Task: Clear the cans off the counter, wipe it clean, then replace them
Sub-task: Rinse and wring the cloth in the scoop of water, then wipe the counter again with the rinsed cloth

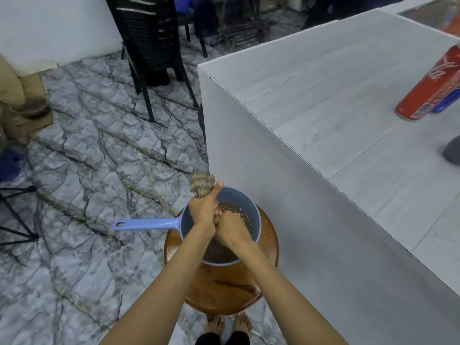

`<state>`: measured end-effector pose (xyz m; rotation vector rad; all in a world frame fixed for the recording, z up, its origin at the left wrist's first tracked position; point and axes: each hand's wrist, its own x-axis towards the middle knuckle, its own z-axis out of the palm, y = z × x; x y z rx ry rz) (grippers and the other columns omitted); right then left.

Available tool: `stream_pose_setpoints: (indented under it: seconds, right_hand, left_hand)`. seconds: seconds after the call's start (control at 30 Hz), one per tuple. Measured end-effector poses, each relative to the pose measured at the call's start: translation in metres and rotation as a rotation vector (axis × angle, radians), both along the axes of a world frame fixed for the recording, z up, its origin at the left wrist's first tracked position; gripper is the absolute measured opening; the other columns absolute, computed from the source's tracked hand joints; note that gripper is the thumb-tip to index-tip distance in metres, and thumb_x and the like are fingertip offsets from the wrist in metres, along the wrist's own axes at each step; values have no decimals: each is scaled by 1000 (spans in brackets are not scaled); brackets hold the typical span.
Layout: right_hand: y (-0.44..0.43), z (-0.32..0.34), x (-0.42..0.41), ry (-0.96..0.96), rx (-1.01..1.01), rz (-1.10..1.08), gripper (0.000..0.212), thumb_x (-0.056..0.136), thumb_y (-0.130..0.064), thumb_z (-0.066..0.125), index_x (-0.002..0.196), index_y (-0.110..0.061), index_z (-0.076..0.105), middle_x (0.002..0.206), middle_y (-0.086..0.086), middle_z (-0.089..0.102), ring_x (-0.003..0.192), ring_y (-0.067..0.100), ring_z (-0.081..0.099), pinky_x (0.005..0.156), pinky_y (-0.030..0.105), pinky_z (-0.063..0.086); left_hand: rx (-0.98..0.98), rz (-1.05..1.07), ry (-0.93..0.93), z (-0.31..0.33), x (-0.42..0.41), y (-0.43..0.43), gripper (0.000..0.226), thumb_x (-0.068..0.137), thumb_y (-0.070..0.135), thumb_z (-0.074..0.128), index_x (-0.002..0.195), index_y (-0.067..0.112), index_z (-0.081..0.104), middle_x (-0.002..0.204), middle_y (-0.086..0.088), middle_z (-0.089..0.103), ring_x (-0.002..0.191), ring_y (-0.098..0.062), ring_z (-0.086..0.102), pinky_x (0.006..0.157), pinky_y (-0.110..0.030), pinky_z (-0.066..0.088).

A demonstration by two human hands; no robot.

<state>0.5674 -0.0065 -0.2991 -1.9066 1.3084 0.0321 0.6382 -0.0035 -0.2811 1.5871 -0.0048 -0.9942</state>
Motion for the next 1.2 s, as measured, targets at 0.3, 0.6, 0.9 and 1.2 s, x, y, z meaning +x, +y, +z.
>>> stream_pose_setpoints:
  seconds: [0.3,0.6,0.9,1.2]
  right_hand:
    - [-29,36,-33,-41,425,281,64,75,-42,71,129,-17,49,126,-1,54,116,17,51,94,20,39]
    - [-9,51,-51,-448,238,-225,33,75,-40,71,94,-14,69,103,6,71,87,17,67,89,43,53]
    - [-1,114,-139,-931,264,-586,16,82,-26,66,98,-23,63,101,-2,67,99,14,62,89,35,47]
    - [29,167,-303,-988,-69,-875,15,80,-14,66,84,-17,52,92,5,63,84,17,60,68,27,44]
  left_hand:
    - [-179,-512,362,2,19,12,22,87,25,57,95,7,66,89,-5,69,88,-15,62,74,-26,54]
    - [-247,-767,158,47,27,7,28,72,14,68,97,3,63,95,-12,69,87,-22,66,75,-28,54]
    - [-358,-1034,-29,118,-54,-26,62,62,24,75,117,4,54,105,-12,70,95,-23,68,78,-29,55]
    - [-495,-1402,208,153,-214,-40,40,67,15,71,106,11,64,100,-5,72,89,-18,69,75,-27,56]
